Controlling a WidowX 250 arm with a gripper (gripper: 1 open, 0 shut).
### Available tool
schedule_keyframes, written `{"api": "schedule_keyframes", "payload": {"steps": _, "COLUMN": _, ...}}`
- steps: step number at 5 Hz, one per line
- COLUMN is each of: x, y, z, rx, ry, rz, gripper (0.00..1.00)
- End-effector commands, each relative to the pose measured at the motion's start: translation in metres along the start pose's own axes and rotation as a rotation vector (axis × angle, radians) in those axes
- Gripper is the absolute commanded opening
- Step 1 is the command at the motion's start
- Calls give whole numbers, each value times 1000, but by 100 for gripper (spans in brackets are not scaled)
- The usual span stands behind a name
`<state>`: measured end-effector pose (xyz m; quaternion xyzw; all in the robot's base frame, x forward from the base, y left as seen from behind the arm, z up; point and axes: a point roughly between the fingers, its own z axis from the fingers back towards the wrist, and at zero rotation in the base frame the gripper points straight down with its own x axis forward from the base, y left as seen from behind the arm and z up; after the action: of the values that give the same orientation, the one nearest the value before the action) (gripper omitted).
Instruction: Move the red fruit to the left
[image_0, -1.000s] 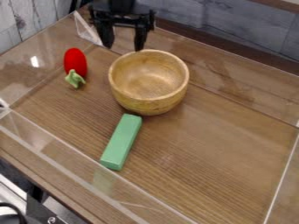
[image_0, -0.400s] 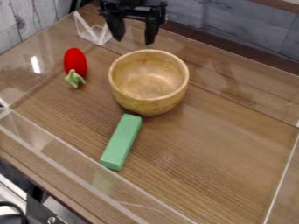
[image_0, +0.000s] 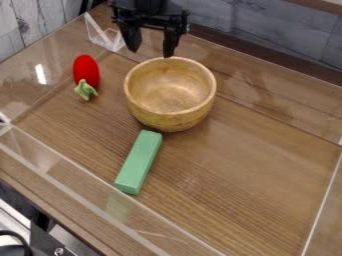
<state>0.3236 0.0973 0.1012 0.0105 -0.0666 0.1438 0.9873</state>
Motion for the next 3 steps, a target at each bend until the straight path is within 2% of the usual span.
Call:
{"api": "schedule_keyframes", "payload": {"steps": 1, "x": -8, "y": 2, "z": 7, "rx": 7, "ry": -41, "rz": -4, "gripper": 100}}
{"api": "schedule_keyframes", "payload": {"steps": 2, "x": -18, "y": -2, "z": 16, "rx": -17, "ry": -54, "rz": -16, "gripper": 100}}
{"api": "schedule_keyframes", "payload": {"steps": 3, "x": -3, "y": 5, "z": 24, "rx": -36, "ry": -63, "rz": -51, "gripper": 100}}
